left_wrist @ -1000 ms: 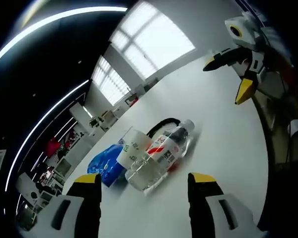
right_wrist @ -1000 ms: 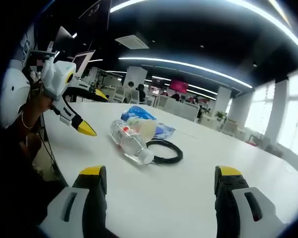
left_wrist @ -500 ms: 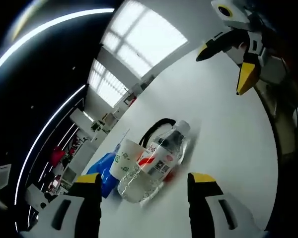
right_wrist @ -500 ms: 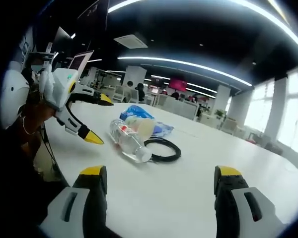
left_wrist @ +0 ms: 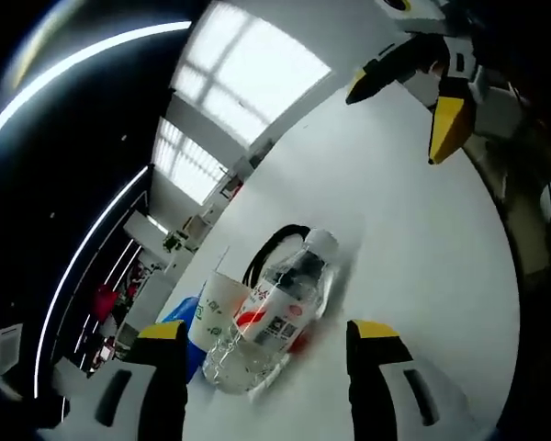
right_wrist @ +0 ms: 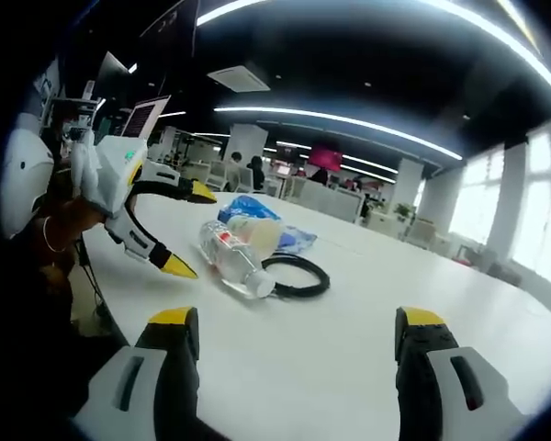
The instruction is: Arrange the tabletop items into an orderly group along one side of the table until the central work area is clear of visible clutter.
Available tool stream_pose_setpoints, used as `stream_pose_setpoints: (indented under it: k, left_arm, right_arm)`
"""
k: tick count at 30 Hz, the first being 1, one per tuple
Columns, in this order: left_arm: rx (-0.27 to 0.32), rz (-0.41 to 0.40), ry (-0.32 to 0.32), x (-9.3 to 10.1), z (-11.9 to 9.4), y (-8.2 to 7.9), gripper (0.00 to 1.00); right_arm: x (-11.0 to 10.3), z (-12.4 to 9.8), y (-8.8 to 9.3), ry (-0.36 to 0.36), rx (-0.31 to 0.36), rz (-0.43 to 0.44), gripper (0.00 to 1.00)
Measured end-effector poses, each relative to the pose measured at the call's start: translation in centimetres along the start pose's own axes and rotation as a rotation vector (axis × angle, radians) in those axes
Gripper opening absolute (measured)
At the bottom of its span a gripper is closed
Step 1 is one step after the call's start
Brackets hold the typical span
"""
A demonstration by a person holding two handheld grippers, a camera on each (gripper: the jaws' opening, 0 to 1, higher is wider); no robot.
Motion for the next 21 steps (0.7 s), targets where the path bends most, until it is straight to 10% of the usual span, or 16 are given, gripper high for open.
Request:
stream_pose_setpoints:
  k: [21]
  left_arm:
    - [0.080,0.152,-0.002,-0.2,0.3,-2.1,0.70]
  right_arm:
    - [0.1,-1.5,-0.2,0.003,-0.063,-0.038,0.80]
Point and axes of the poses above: the point that each gripper's makers call its tool centre point, and the gripper's own axes: z roughly forward along the fingers, x roughly to its right, y roughly out of its underside, the point moved 1 cm from there along -z, roughly backward along the fingers, and after that the axes turned 11 degrees about x, right-handed, at the moved point
